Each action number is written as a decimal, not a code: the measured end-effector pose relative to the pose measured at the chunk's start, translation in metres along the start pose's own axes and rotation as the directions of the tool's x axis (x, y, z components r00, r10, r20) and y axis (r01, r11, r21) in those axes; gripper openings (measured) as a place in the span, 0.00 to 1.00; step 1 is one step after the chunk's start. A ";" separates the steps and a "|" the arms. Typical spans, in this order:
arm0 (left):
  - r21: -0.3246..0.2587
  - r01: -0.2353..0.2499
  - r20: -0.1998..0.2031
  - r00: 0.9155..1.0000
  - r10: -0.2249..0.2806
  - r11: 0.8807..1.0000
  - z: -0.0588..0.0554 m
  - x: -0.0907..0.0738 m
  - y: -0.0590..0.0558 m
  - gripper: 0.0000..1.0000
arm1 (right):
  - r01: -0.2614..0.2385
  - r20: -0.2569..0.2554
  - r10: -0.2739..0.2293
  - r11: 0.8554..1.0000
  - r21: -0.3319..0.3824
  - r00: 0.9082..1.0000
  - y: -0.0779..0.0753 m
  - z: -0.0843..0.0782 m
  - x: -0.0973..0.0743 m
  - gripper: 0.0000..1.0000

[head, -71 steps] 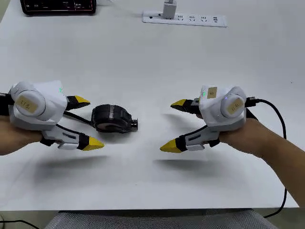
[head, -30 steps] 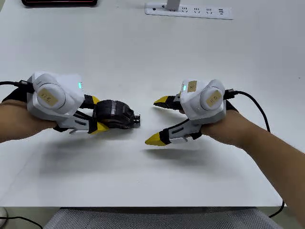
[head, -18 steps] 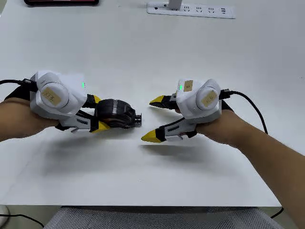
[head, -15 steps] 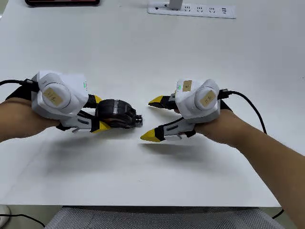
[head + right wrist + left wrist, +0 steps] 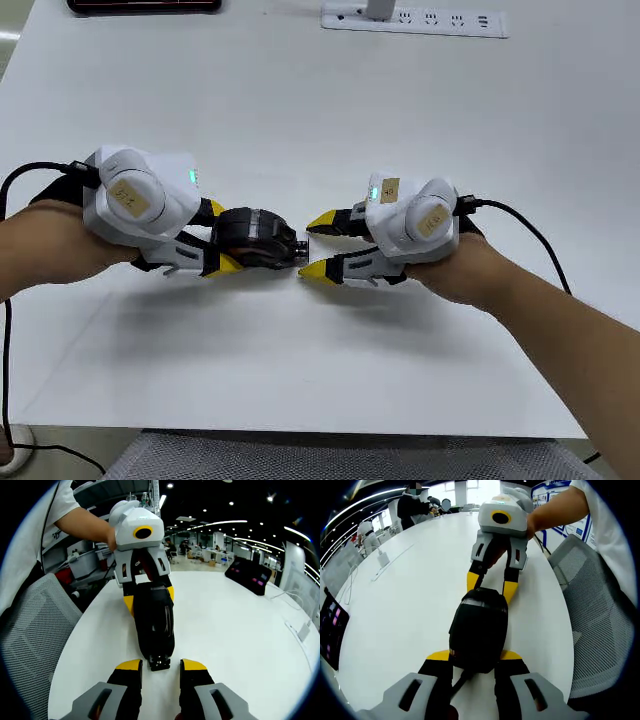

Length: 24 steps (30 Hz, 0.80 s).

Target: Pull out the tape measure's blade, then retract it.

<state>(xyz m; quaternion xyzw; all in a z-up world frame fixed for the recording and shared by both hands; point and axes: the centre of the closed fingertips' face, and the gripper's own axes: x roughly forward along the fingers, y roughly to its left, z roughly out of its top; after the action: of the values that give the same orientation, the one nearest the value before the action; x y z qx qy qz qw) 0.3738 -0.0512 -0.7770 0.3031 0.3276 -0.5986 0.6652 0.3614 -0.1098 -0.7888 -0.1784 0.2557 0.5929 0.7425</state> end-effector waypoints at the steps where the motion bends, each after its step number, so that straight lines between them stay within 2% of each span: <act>1: 0.001 0.000 0.000 1.000 0.000 1.000 0.000 0.000 0.000 0.26 | 0.003 0.002 -0.003 1.000 -0.006 1.000 -0.001 0.001 0.000 0.25; 15: -0.005 0.001 0.002 1.000 -0.001 1.000 0.000 0.000 0.000 0.27 | -0.025 -0.006 0.024 0.999 -0.048 1.000 0.002 -0.001 0.005 0.12; 24: -0.008 0.000 0.003 1.000 0.000 1.000 0.000 0.000 0.000 0.26 | -0.033 -0.004 0.032 0.998 -0.060 0.999 0.002 0.000 0.006 0.12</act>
<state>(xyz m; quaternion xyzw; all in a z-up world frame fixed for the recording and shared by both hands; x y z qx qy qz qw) 0.3736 -0.0508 -0.7768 0.2997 0.3290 -0.5977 0.6668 0.3603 -0.1046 -0.7926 -0.1973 0.2419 0.6120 0.7267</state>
